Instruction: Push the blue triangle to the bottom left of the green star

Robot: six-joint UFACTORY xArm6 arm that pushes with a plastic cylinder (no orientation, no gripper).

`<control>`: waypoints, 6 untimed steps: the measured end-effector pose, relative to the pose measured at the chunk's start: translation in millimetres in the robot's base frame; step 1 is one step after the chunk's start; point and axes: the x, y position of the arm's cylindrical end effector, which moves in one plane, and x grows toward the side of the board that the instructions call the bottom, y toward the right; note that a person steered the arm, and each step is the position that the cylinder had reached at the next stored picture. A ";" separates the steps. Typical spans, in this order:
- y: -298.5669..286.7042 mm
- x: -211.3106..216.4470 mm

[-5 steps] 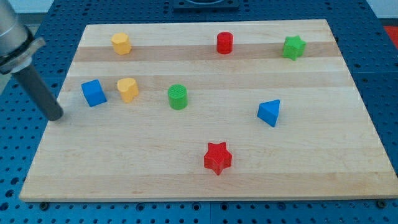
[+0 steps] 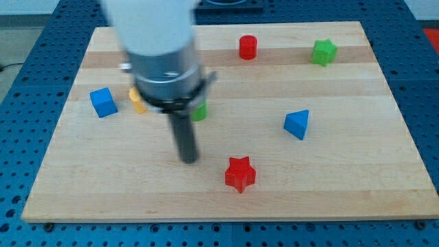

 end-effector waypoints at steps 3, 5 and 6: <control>46.0 1.5; 105.7 0.3; 107.2 0.3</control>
